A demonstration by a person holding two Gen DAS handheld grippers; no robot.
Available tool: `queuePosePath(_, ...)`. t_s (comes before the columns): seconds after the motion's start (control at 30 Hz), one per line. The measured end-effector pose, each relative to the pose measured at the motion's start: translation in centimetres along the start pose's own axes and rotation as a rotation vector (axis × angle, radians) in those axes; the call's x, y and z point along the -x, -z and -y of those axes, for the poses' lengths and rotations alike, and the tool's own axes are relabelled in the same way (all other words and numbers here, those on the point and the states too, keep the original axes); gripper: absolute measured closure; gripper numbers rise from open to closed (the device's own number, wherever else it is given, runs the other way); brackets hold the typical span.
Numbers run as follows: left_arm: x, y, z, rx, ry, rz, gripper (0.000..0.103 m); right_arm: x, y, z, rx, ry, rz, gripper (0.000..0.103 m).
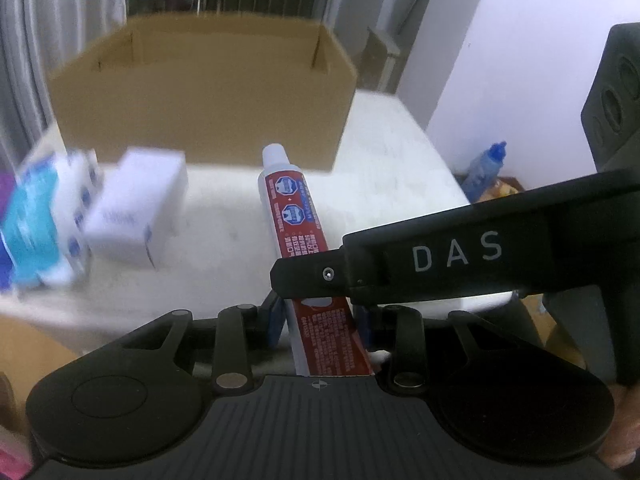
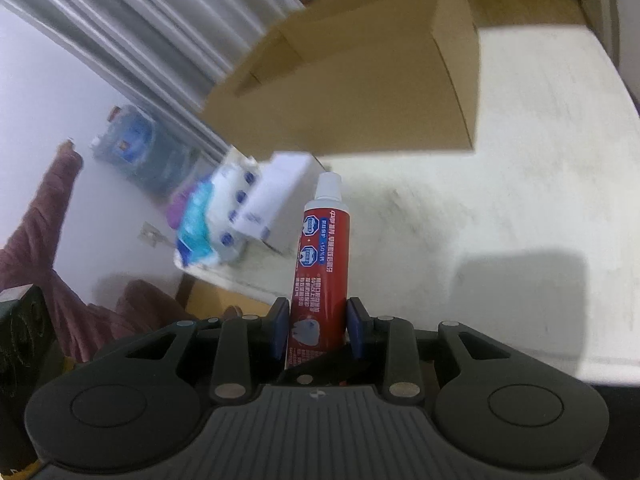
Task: Organize objects
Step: 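Lift the toothpaste tube with the right gripper and carry it over the cardboard box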
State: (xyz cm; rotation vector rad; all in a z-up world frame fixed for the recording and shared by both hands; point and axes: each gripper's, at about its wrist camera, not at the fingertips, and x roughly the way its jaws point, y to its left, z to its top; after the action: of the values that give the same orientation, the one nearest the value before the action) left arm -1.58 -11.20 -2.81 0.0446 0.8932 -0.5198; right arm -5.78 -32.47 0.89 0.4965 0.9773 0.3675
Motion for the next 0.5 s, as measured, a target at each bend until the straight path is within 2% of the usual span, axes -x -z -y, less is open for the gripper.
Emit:
queuePosePath(0.27,1.6,-6.4,-0.2,-0.08,-0.045,0.088,0.068,1.9,-5.0,-2.0,0.065,-0.044,0.128,0.069)
queuePosePath(0.5,-1.2,-14.1,-1.2,-0.116,-0.023,0.083,0.068,2.0,-11.3,-1.7,0.104,-0.021,0.221,0.069)
